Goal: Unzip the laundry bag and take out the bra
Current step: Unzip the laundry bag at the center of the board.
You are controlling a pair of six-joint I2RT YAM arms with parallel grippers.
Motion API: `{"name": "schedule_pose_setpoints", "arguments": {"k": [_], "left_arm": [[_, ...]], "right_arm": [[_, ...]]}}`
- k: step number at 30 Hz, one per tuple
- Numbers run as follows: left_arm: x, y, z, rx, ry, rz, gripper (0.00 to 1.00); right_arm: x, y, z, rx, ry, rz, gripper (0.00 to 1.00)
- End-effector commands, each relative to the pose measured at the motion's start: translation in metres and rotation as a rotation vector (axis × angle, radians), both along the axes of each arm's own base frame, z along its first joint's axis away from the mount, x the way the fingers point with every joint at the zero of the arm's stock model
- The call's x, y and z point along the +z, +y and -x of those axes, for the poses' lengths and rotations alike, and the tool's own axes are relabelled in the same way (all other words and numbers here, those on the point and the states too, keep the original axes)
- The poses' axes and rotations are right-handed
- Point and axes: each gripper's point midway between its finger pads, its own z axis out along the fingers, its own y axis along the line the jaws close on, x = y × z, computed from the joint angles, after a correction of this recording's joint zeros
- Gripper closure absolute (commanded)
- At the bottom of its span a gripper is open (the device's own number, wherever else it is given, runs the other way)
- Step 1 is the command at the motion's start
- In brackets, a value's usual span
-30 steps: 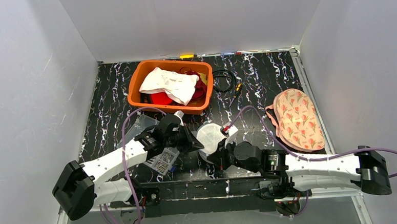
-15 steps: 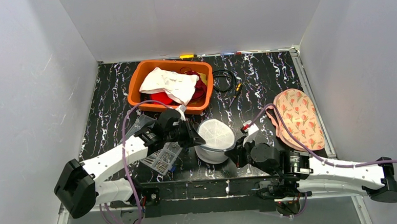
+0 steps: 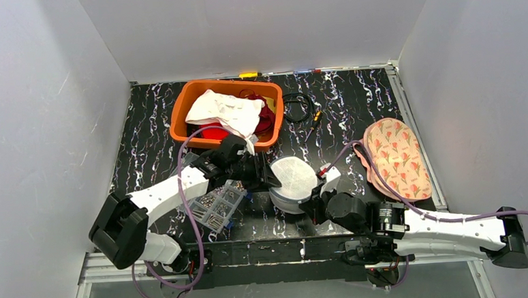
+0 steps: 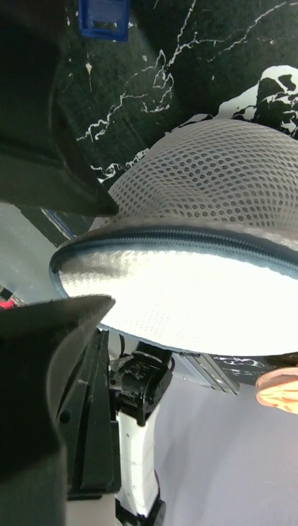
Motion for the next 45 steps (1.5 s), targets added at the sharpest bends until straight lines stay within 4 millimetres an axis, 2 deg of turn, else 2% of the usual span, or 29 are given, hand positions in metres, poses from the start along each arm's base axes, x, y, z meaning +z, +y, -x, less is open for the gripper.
{"name": "schedule_pose_setpoints", "arguments": {"k": [1, 5, 8, 14, 19, 23, 27, 30, 34, 41, 43, 45], "left_arm": [[0.015, 0.009, 0.009, -0.024, -0.019, 0.003, 0.41], [0.016, 0.03, 0.025, 0.022, 0.001, -0.039, 0.23], [0.021, 0.043, 0.037, 0.068, 0.011, -0.016, 0.17], [0.027, 0.05, 0.05, 0.157, 0.042, 0.04, 0.14], [0.027, 0.038, 0.049, 0.189, 0.042, 0.052, 0.15], [0.026, 0.028, 0.039, 0.202, 0.04, 0.032, 0.18], [0.026, 0.018, 0.029, 0.207, 0.025, 0.029, 0.27], [0.019, 0.01, 0.024, 0.197, 0.037, 0.01, 0.37], [0.015, 0.004, 0.018, 0.207, 0.035, 0.006, 0.59], [0.01, 0.01, 0.014, 0.24, 0.017, -0.02, 0.94], [0.01, 0.011, 0.014, 0.245, 0.013, -0.026, 1.0], [0.011, 0.013, 0.013, 0.25, 0.006, -0.032, 1.0]], "right_arm": [[0.019, 0.017, -0.002, 0.012, -0.014, -0.074, 0.99], [0.023, 0.027, 0.001, 0.032, -0.008, -0.103, 0.99], [0.026, 0.035, 0.002, 0.047, -0.003, -0.127, 0.99], [0.033, 0.059, 0.004, 0.093, -0.005, -0.164, 0.99], [0.033, 0.076, 0.005, 0.125, -0.01, -0.153, 0.99], [0.033, 0.08, 0.006, 0.137, -0.008, -0.149, 0.99], [0.029, 0.076, 0.008, 0.134, 0.007, -0.154, 0.99], [0.028, 0.073, 0.009, 0.13, 0.014, -0.161, 0.99], [0.03, 0.071, 0.009, 0.13, 0.016, -0.163, 0.99], [0.035, 0.066, 0.011, 0.132, 0.02, -0.17, 0.99], [0.037, 0.064, 0.011, 0.129, 0.017, -0.168, 0.99], [0.04, 0.061, 0.011, 0.125, 0.013, -0.164, 0.99]]}}
